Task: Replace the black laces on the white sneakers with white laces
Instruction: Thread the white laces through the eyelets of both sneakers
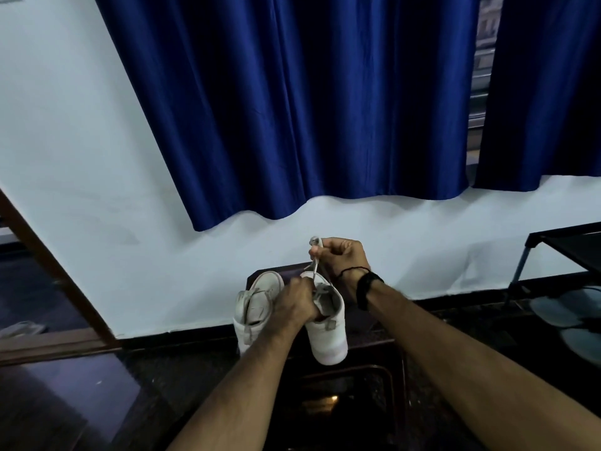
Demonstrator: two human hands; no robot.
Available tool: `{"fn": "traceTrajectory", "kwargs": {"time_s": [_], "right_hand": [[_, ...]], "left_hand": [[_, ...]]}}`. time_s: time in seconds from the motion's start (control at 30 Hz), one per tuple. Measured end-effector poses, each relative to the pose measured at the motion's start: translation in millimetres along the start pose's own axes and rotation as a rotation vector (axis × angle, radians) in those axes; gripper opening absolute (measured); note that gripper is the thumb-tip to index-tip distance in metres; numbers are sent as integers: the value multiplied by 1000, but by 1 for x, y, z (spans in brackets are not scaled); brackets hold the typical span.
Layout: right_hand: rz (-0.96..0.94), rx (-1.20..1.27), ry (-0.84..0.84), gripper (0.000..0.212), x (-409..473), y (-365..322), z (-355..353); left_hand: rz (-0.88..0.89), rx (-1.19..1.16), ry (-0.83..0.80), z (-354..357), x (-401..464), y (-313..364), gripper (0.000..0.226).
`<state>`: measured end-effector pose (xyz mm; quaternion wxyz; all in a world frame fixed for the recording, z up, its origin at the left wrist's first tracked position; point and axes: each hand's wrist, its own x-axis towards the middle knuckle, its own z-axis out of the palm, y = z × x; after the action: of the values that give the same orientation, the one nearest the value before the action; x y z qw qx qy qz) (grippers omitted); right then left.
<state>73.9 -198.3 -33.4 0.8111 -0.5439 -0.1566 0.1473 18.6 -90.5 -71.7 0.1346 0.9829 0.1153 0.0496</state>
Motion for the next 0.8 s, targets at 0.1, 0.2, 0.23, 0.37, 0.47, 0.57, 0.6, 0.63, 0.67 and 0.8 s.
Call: {"fn": "traceTrajectory", "kwargs": {"time_s": [0.1, 0.2, 0.23, 0.37, 0.47, 0.57, 0.6, 0.63, 0.67, 0.8], "right_hand": [[11, -46, 5, 9, 2, 3, -3], [-55, -318, -29, 12, 1, 3, -15], [-78, -484, -62, 17, 0, 2, -21], [-70, -1030, -219, 22, -11, 1, -41], [-69, -1263, -263, 19, -12, 3, -42], [-48, -1458, -361, 14, -10, 2, -24], [-25, -1513, -392, 18, -11, 3, -16], [9, -1547, -414, 21, -11, 6, -9], [48, -1562, -429, 23, -12, 8, -3], [112, -1575, -431, 30, -9, 17, 4]], "left_hand": [[29, -27, 142, 8, -1, 1, 43], [24, -83, 209, 8, -3, -3, 35], [25, -110, 222, 8, -2, -5, 29], [27, -147, 182, 3, 2, -15, 18], [21, -123, 82, -2, 7, -17, 12], [37, -73, 17, -10, 13, -17, 9], [39, -66, 4, -12, 16, -19, 6], [41, -66, -8, -15, 16, -19, 5], [47, -73, -15, -16, 18, -20, 7], [58, -90, -43, -19, 17, -21, 7]]}}
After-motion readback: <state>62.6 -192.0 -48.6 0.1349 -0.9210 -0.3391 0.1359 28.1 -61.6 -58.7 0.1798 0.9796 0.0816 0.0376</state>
